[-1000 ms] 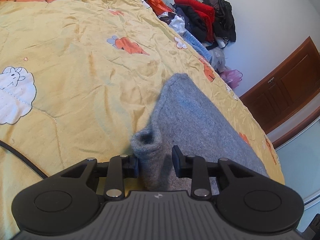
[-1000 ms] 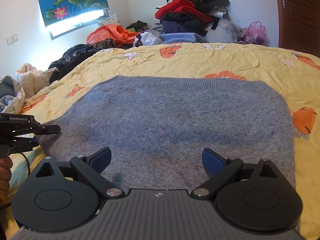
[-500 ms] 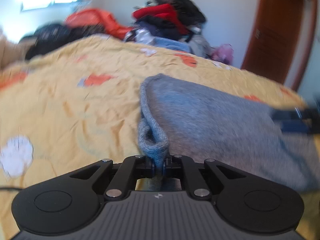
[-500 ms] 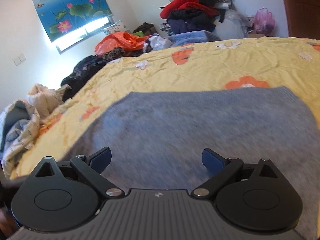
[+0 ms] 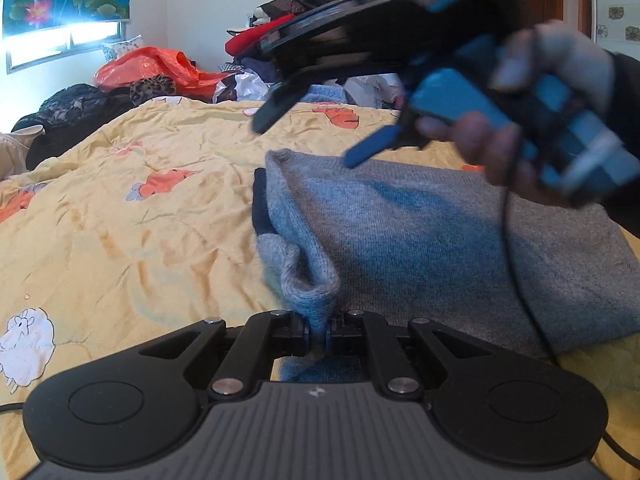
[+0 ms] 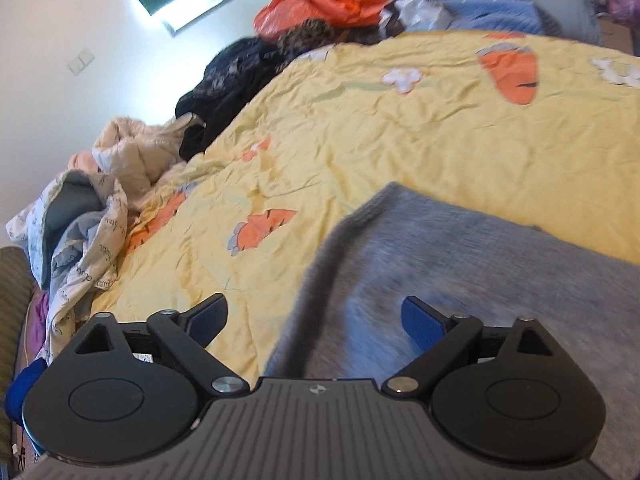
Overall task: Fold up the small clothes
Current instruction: 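Hold the edge with the left gripper while the right gripper grasps beside it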
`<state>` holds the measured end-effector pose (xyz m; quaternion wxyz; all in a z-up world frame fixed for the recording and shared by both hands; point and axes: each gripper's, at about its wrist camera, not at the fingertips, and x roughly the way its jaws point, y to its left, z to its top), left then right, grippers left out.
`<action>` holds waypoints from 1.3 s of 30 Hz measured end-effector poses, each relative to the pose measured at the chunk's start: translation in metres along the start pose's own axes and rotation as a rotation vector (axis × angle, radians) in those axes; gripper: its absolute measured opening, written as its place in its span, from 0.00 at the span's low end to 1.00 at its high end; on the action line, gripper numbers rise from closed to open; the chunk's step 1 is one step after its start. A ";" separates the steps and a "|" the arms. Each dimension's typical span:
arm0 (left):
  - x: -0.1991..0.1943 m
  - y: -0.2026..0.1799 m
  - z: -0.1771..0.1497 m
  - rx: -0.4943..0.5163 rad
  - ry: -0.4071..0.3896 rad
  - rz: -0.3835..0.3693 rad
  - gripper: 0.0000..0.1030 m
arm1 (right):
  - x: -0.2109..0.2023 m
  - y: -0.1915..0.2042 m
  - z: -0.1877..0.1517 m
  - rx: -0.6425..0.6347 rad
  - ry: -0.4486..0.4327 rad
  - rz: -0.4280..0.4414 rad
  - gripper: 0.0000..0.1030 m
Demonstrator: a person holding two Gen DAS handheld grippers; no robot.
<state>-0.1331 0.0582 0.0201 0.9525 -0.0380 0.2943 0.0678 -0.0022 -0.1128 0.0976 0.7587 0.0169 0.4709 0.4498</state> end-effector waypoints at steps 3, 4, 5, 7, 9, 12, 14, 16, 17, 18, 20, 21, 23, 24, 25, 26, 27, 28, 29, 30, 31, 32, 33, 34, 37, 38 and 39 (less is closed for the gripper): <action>-0.002 0.001 -0.001 0.005 -0.014 -0.018 0.06 | 0.031 0.020 0.007 -0.098 0.091 -0.072 0.79; -0.002 -0.001 -0.002 0.017 -0.021 -0.019 0.06 | 0.040 0.027 0.007 -0.136 0.119 -0.101 0.79; -0.003 -0.002 -0.002 0.033 -0.032 -0.021 0.06 | 0.048 0.032 0.004 -0.175 0.145 -0.126 0.79; -0.006 -0.005 -0.004 0.064 -0.055 -0.027 0.06 | 0.060 0.042 -0.001 -0.249 0.178 -0.173 0.79; -0.008 -0.008 -0.006 0.092 -0.071 -0.030 0.06 | 0.065 0.048 -0.007 -0.313 0.187 -0.210 0.78; -0.008 -0.009 -0.007 0.104 -0.070 -0.038 0.06 | 0.064 0.049 -0.009 -0.358 0.173 -0.243 0.66; -0.008 -0.009 -0.007 0.107 -0.067 -0.042 0.06 | 0.059 0.042 -0.004 -0.356 0.159 -0.252 0.46; -0.008 -0.009 -0.006 0.113 -0.067 -0.041 0.06 | 0.052 0.028 0.003 -0.313 0.153 -0.226 0.20; -0.010 -0.009 -0.006 0.120 -0.070 -0.039 0.06 | 0.048 0.021 0.005 -0.287 0.148 -0.201 0.17; -0.012 -0.011 -0.004 0.127 -0.073 -0.037 0.06 | 0.042 0.014 0.006 -0.265 0.135 -0.180 0.15; -0.018 -0.014 0.000 0.130 -0.086 -0.049 0.06 | 0.024 0.003 0.005 -0.224 0.090 -0.126 0.15; -0.021 -0.017 0.004 0.129 -0.093 -0.065 0.06 | 0.013 -0.004 0.004 -0.205 0.063 -0.100 0.15; -0.028 -0.027 0.014 0.137 -0.120 -0.107 0.06 | -0.015 -0.019 0.002 -0.160 0.010 -0.064 0.15; -0.031 -0.035 0.018 0.147 -0.133 -0.134 0.06 | -0.030 -0.027 0.000 -0.144 -0.016 -0.058 0.15; -0.034 -0.045 0.022 0.159 -0.145 -0.162 0.06 | -0.045 -0.036 -0.001 -0.130 -0.038 -0.057 0.15; -0.036 -0.055 0.025 0.176 -0.156 -0.195 0.06 | -0.061 -0.046 -0.005 -0.119 -0.058 -0.062 0.15; -0.037 -0.067 0.028 0.193 -0.164 -0.227 0.06 | -0.078 -0.055 -0.009 -0.107 -0.076 -0.070 0.15; -0.038 -0.079 0.031 0.209 -0.168 -0.259 0.06 | -0.094 -0.066 -0.013 -0.093 -0.094 -0.079 0.15; -0.038 -0.092 0.034 0.226 -0.168 -0.296 0.06 | -0.112 -0.077 -0.019 -0.083 -0.113 -0.088 0.15; -0.039 -0.106 0.036 0.242 -0.166 -0.333 0.06 | -0.130 -0.087 -0.025 -0.074 -0.132 -0.101 0.15; -0.039 -0.119 0.037 0.258 -0.163 -0.369 0.06 | -0.147 -0.099 -0.032 -0.064 -0.150 -0.116 0.15; -0.039 -0.132 0.037 0.279 -0.160 -0.410 0.06 | -0.163 -0.110 -0.040 -0.050 -0.166 -0.130 0.15; -0.039 -0.143 0.036 0.296 -0.153 -0.445 0.06 | -0.178 -0.124 -0.050 -0.033 -0.181 -0.142 0.15; -0.037 -0.155 0.034 0.310 -0.144 -0.476 0.06 | -0.190 -0.137 -0.060 -0.016 -0.190 -0.155 0.15; -0.022 -0.193 0.025 0.362 -0.077 -0.547 0.06 | -0.210 -0.182 -0.093 0.073 -0.190 -0.214 0.15; -0.014 -0.206 0.020 0.384 -0.032 -0.563 0.06 | -0.212 -0.197 -0.103 0.102 -0.186 -0.233 0.15; -0.008 -0.217 0.016 0.403 0.010 -0.576 0.06 | -0.212 -0.210 -0.114 0.134 -0.186 -0.247 0.15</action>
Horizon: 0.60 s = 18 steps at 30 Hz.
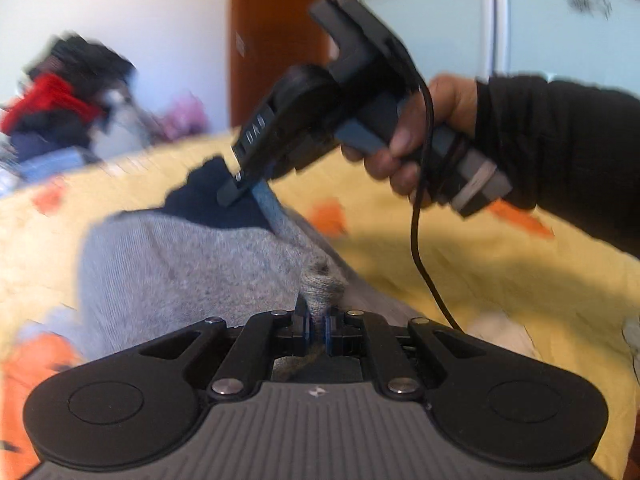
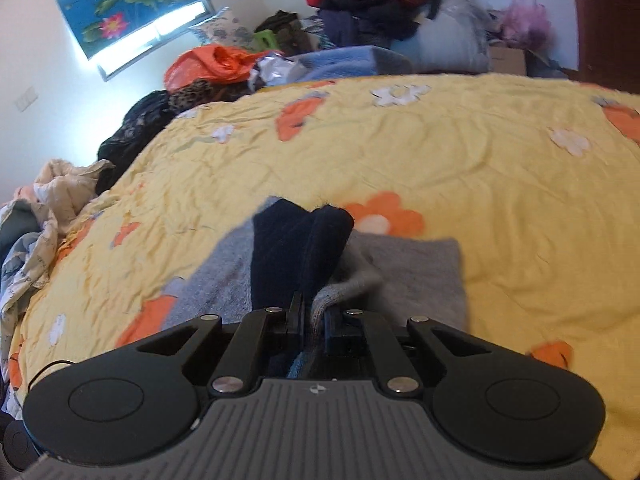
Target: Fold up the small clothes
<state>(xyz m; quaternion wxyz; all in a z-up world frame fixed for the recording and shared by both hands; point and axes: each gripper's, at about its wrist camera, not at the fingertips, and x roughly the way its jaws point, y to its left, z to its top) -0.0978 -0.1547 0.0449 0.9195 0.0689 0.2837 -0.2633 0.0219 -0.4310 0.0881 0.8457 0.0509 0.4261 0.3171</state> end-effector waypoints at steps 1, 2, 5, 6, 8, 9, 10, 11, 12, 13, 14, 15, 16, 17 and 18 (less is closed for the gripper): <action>0.010 -0.006 -0.001 0.014 0.041 -0.026 0.06 | 0.004 -0.010 -0.009 0.023 0.004 -0.004 0.15; 0.020 -0.012 -0.005 0.033 0.075 -0.041 0.06 | 0.008 -0.019 -0.018 0.050 0.002 0.009 0.15; 0.024 -0.016 -0.007 0.071 0.070 -0.039 0.07 | 0.006 -0.039 -0.030 0.159 -0.062 0.098 0.20; 0.019 -0.011 -0.006 0.064 0.060 -0.061 0.07 | 0.004 -0.043 -0.030 0.182 -0.079 0.110 0.29; 0.004 0.009 0.000 0.026 0.029 -0.106 0.09 | -0.009 -0.049 -0.030 0.204 -0.145 0.093 0.52; -0.006 0.023 0.003 0.001 0.009 -0.113 0.15 | -0.015 -0.050 -0.030 0.203 -0.175 0.080 0.66; -0.015 0.042 0.006 -0.031 -0.017 -0.106 0.21 | -0.020 -0.053 -0.029 0.201 -0.200 0.071 0.75; -0.022 0.057 0.009 -0.066 -0.043 -0.078 0.46 | -0.022 -0.055 -0.029 0.198 -0.213 0.067 0.78; -0.028 0.073 0.011 -0.106 -0.068 -0.035 0.84 | -0.024 -0.058 -0.027 0.196 -0.218 0.063 0.81; -0.033 0.091 0.012 -0.149 -0.100 0.020 0.96 | -0.024 -0.062 -0.027 0.195 -0.216 0.063 0.84; -0.036 0.113 0.013 -0.210 -0.146 0.087 0.97 | -0.019 -0.065 -0.027 0.195 -0.206 0.066 0.87; -0.034 0.133 0.015 -0.280 -0.161 0.131 0.97 | -0.014 -0.065 -0.028 0.199 -0.196 0.067 0.88; -0.027 0.155 0.016 -0.364 -0.148 0.138 0.97 | -0.007 -0.065 -0.026 0.204 -0.180 0.069 0.88; -0.015 0.181 0.016 -0.472 -0.119 0.110 0.97 | 0.001 -0.064 -0.026 0.209 -0.160 0.073 0.88; -0.001 0.201 0.015 -0.566 -0.083 0.077 0.97 | 0.011 -0.064 -0.025 0.215 -0.137 0.080 0.88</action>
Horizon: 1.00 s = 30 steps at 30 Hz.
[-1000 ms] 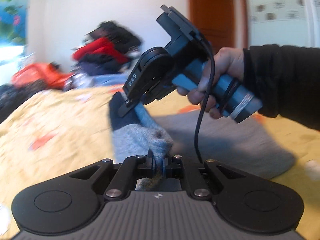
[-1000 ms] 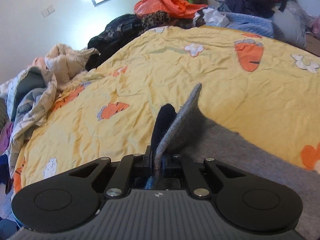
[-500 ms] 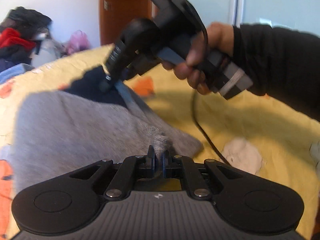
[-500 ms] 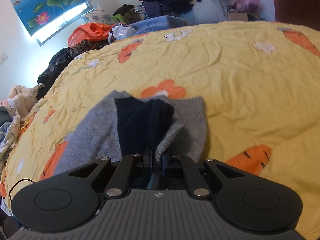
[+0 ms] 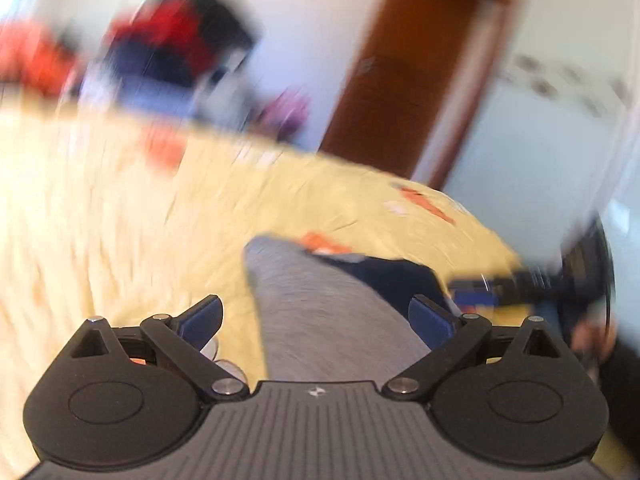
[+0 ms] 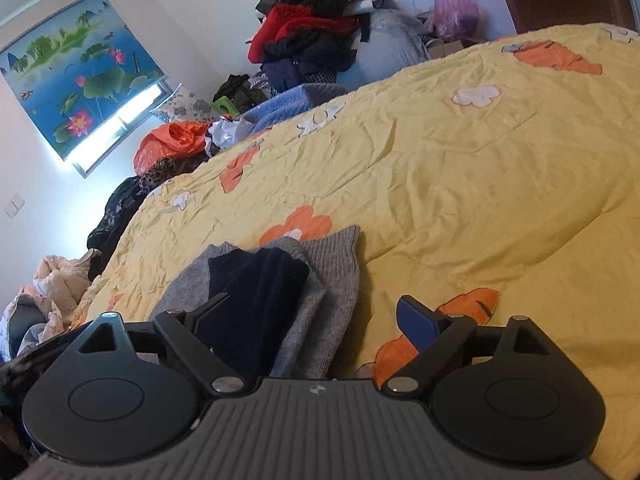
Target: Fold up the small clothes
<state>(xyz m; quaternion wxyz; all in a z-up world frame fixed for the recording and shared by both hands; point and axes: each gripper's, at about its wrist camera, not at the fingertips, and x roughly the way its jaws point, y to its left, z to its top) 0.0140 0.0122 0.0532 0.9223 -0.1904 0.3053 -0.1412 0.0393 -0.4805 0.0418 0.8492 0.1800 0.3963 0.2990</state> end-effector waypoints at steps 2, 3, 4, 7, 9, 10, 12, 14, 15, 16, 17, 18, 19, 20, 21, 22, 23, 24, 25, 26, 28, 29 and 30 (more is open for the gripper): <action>0.037 0.021 0.009 -0.132 0.123 -0.028 0.96 | 0.015 -0.002 -0.002 0.023 0.041 -0.004 0.88; 0.051 0.027 0.011 -0.168 0.163 -0.043 0.96 | 0.019 -0.001 -0.003 0.018 0.022 0.007 0.89; 0.063 0.032 0.012 -0.197 0.195 -0.063 0.96 | 0.022 0.002 -0.005 0.026 0.029 0.031 0.90; 0.077 0.031 0.008 -0.186 0.196 -0.099 0.63 | 0.031 0.007 -0.009 0.052 0.050 0.089 0.75; 0.089 0.017 0.010 -0.160 0.237 -0.048 0.36 | 0.035 0.014 -0.011 0.022 0.061 0.049 0.42; 0.092 0.006 0.012 -0.105 0.234 -0.014 0.35 | 0.032 0.016 -0.010 0.015 0.036 0.055 0.40; 0.092 -0.023 0.009 0.051 0.224 0.051 0.35 | 0.016 0.020 -0.009 -0.016 -0.045 0.049 0.33; 0.093 -0.041 0.005 0.153 0.225 0.095 0.35 | 0.017 0.004 -0.009 0.031 -0.063 0.042 0.29; 0.097 -0.043 0.003 0.169 0.225 0.105 0.35 | 0.023 -0.004 -0.011 0.068 -0.049 0.032 0.29; 0.100 -0.043 0.004 0.164 0.225 0.104 0.35 | 0.026 -0.013 -0.014 0.103 -0.058 0.038 0.30; 0.101 -0.040 0.007 0.142 0.232 0.101 0.36 | 0.026 -0.013 -0.016 0.119 -0.070 0.039 0.31; 0.100 -0.038 0.008 0.126 0.237 0.097 0.36 | 0.025 -0.010 -0.016 0.124 -0.075 0.028 0.39; 0.099 -0.037 0.009 0.122 0.241 0.093 0.36 | 0.023 -0.006 -0.017 0.124 -0.076 0.006 0.52; 0.098 -0.036 0.009 0.122 0.243 0.092 0.38 | 0.021 -0.001 -0.018 0.120 -0.074 -0.011 0.60; 0.097 -0.034 0.008 0.119 0.246 0.091 0.40 | 0.017 0.004 -0.019 0.115 -0.080 -0.022 0.73; 0.094 -0.032 0.008 0.109 0.248 0.087 0.41 | 0.010 0.009 -0.022 0.110 -0.100 -0.036 0.80; 0.093 -0.028 0.008 0.094 0.249 0.082 0.43 | 0.003 0.012 -0.025 0.108 -0.123 -0.043 0.81; 0.091 -0.025 0.008 0.082 0.249 0.081 0.45 | -0.004 0.014 -0.028 0.111 -0.140 -0.046 0.81; 0.089 -0.023 0.008 0.072 0.248 0.081 0.46 | -0.010 0.016 -0.030 0.112 -0.157 -0.055 0.81; 0.086 -0.022 0.007 0.067 0.246 0.082 0.47 | -0.018 0.018 -0.033 0.109 -0.175 -0.068 0.81; 0.082 -0.023 0.006 0.071 0.242 0.084 0.47 | -0.027 0.023 -0.037 0.089 -0.195 -0.095 0.81; 0.081 -0.024 0.005 0.077 0.241 0.088 0.48 | -0.030 0.025 -0.039 0.079 -0.197 -0.095 0.81; 0.080 -0.024 0.005 0.079 0.240 0.091 0.48 | -0.032 0.026 -0.040 0.073 -0.195 -0.086 0.81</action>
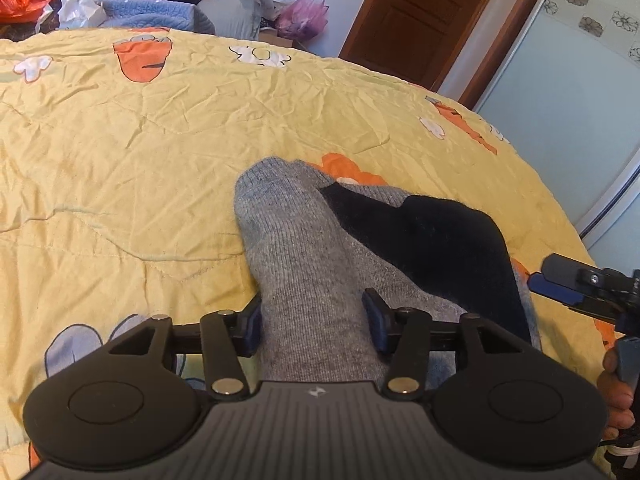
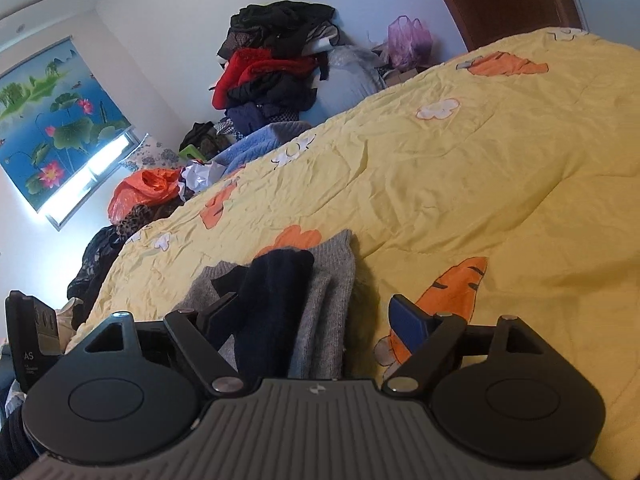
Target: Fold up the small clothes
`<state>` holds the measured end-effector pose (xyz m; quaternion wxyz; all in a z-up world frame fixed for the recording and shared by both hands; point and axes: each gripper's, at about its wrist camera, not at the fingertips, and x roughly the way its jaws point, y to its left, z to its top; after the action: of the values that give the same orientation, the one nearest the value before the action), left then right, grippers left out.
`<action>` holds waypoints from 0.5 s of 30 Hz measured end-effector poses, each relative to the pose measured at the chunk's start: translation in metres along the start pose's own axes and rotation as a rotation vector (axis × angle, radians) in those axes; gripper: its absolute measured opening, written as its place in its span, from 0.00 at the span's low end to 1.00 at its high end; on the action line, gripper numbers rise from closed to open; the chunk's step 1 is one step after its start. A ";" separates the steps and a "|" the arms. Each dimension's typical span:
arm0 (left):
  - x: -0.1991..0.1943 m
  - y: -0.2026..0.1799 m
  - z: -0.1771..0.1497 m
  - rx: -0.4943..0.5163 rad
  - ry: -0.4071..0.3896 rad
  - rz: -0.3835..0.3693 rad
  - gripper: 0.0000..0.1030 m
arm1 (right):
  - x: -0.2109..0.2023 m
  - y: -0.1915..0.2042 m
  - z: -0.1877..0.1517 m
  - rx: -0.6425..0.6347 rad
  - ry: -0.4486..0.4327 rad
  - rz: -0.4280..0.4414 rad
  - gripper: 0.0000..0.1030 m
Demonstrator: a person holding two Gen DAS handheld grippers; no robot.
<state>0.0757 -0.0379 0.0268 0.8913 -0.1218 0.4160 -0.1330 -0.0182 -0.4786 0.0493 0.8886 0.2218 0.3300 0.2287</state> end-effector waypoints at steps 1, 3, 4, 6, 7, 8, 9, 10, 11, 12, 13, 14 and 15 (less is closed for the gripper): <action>-0.001 0.000 0.000 -0.002 0.001 0.002 0.48 | -0.001 0.002 -0.001 -0.007 0.004 0.005 0.81; -0.003 0.001 0.001 -0.015 0.003 0.006 0.52 | -0.001 0.007 -0.002 -0.039 0.029 0.018 0.79; -0.006 0.002 0.000 -0.021 0.001 0.007 0.54 | 0.001 0.010 -0.003 -0.055 0.045 0.023 0.76; -0.014 0.004 -0.003 -0.030 -0.011 0.005 0.57 | 0.003 0.013 -0.006 -0.070 0.075 0.029 0.71; -0.018 0.006 -0.005 -0.033 -0.017 0.001 0.58 | 0.003 0.013 -0.008 -0.070 0.082 0.036 0.69; -0.023 0.007 -0.008 -0.034 -0.022 -0.004 0.61 | 0.003 0.013 -0.009 -0.067 0.088 0.043 0.68; -0.027 0.009 -0.010 -0.036 -0.026 -0.008 0.62 | 0.003 0.012 -0.010 -0.064 0.093 0.046 0.67; -0.030 0.010 -0.013 -0.040 -0.029 -0.014 0.62 | 0.003 0.012 -0.012 -0.063 0.096 0.050 0.66; -0.033 0.012 -0.016 -0.047 -0.031 -0.025 0.63 | 0.004 0.011 -0.013 -0.063 0.103 0.053 0.66; -0.035 0.014 -0.019 -0.052 -0.030 -0.033 0.63 | 0.005 0.012 -0.015 -0.067 0.109 0.052 0.63; -0.036 0.015 -0.022 -0.057 -0.030 -0.037 0.63 | 0.005 0.013 -0.016 -0.080 0.107 0.041 0.60; -0.037 0.016 -0.024 -0.063 -0.030 -0.042 0.63 | 0.003 0.015 -0.016 -0.097 0.099 0.031 0.59; -0.038 0.017 -0.026 -0.072 -0.028 -0.048 0.63 | 0.000 0.016 -0.015 -0.104 0.088 0.027 0.59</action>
<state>0.0342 -0.0121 0.0319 0.8887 -0.1658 0.4048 -0.1376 -0.0325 -0.4621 0.0475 0.8805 0.1695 0.3533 0.2668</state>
